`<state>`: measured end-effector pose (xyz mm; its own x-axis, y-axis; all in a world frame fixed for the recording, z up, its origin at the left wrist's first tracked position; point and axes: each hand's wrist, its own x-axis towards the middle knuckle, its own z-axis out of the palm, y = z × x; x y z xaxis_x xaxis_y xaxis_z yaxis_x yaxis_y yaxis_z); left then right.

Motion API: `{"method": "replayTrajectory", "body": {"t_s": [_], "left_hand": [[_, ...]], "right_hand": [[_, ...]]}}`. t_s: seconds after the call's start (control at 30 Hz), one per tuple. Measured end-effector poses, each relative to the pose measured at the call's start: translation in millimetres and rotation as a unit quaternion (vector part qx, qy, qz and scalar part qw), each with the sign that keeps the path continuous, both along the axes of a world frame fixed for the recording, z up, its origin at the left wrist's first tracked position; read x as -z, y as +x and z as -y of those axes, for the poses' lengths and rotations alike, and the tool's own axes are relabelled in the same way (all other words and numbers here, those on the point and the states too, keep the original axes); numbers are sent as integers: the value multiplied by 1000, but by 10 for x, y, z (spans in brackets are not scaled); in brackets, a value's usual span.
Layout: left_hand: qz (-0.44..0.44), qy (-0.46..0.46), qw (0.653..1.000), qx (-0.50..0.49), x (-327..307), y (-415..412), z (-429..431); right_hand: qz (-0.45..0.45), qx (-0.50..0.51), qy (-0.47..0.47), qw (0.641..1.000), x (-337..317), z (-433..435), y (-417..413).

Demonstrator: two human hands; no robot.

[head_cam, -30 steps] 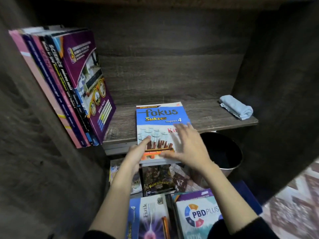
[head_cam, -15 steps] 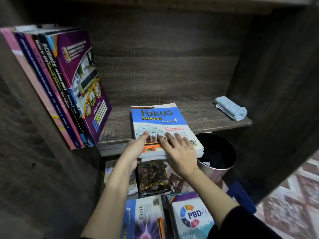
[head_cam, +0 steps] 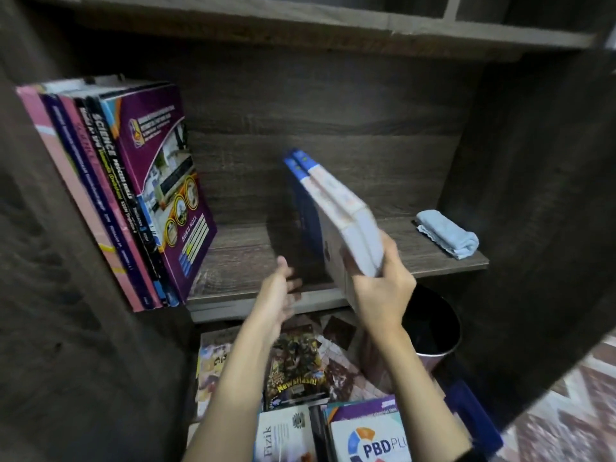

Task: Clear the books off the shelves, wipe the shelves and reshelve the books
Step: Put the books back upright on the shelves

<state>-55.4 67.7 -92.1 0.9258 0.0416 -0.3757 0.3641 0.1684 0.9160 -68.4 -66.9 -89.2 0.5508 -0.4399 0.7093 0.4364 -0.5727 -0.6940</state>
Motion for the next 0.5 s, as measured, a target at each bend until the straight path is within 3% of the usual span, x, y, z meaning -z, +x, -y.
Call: {"method": "replayTrajectory", "body": {"t_s": [0.07, 0.13, 0.3, 0.5], "left_hand": [[-40, -27, 998, 26, 90, -3, 130], [-61, -80, 994, 43, 101, -32, 252], [-36, -260, 965, -3, 0, -31, 339], [-21, -223, 974, -43, 96, -26, 326]], "right_hand": [[-41, -19, 144, 989, -81, -15, -16], [-23, -51, 249, 967, -138, -41, -29], [-8, -83, 476, 875, -169, -147, 26], [-36, -48, 614, 787, 117, -245, 172]]}}
